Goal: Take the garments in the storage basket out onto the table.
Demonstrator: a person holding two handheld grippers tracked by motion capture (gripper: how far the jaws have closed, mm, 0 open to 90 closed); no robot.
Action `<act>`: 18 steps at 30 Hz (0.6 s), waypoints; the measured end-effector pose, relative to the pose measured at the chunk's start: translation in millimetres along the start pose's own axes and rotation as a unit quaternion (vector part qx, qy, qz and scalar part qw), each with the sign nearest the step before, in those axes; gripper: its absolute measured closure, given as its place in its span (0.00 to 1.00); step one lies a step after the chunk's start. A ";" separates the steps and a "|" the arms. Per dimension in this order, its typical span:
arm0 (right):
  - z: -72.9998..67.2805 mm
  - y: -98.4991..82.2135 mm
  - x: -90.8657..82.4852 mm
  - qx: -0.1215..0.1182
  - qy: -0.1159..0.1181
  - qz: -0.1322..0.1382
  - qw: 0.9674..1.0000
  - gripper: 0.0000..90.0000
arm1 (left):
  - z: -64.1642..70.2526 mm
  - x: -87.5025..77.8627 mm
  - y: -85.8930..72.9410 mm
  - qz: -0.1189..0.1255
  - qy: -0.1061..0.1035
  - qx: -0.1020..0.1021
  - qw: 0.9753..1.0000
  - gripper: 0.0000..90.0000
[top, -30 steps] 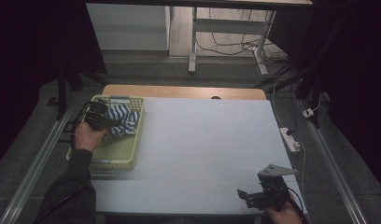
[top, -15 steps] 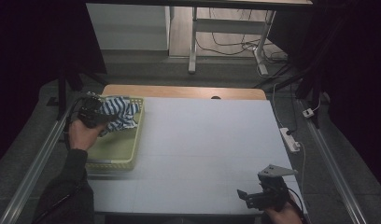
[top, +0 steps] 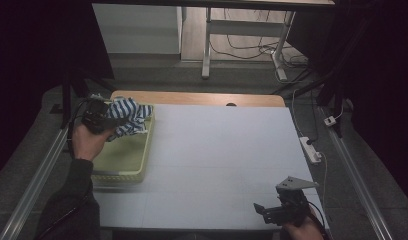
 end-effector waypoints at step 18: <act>-0.4 -0.4 0.2 -0.004 0.000 -0.002 1.000 0.03 | 20.6 -17.7 22.3 0.042 -0.017 0.018 0.999 0.69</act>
Point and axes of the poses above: each handheld gripper's, and its own axes: x roughly forward along the jaws, y roughly out of its top, z roughly to its right, the point moved 10 cm from there along x, roughly forward along the jaws, and after that the axes turned 5 degrees about x, right-handed, at the moved point
